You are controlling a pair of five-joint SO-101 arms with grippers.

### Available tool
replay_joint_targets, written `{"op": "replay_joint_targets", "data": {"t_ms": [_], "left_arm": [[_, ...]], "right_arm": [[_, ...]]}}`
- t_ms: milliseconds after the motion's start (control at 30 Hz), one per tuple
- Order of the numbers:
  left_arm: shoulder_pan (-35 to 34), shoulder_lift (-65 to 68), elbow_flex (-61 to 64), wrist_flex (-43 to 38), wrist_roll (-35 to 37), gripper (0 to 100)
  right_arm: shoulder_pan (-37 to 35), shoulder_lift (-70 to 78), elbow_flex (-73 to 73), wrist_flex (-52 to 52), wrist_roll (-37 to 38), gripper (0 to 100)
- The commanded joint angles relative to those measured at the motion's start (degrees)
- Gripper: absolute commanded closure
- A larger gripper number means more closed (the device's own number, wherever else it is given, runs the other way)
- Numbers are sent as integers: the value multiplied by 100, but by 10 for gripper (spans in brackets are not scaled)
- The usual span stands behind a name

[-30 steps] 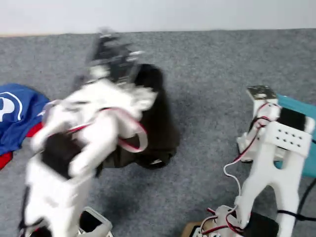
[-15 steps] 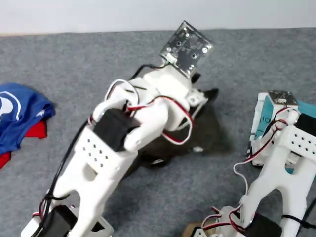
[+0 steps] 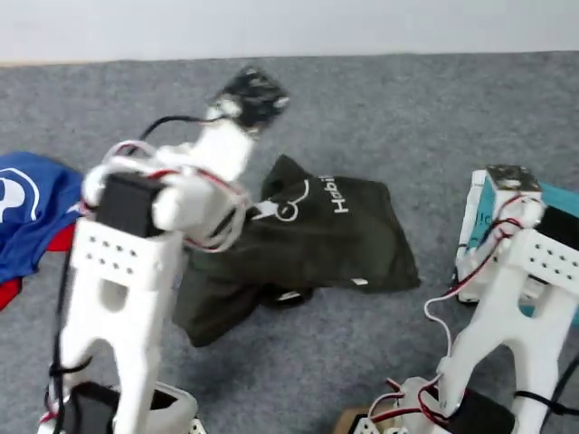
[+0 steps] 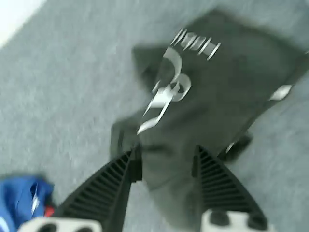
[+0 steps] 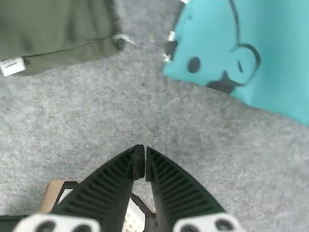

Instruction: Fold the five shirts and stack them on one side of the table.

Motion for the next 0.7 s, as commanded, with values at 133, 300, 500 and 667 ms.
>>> {"op": "replay_joint_targets", "data": {"t_ms": [133,300,500,667], "left_arm": [[-818,-1073,2501,149,-1196,823],[-976,-1371,3829,-167,-1354,823],[-1459,-1451,4330,-712,-1327,824],[-2004,-1433,4338,-923,-1327,824]], "right_arm": [[-1253,180,-264,-198,9,963],[-1833,1068,-325,-242,9,839],[-2026,2325,-721,-892,-360,819],[-2563,3134,-1433,-708,-440,819]]}}
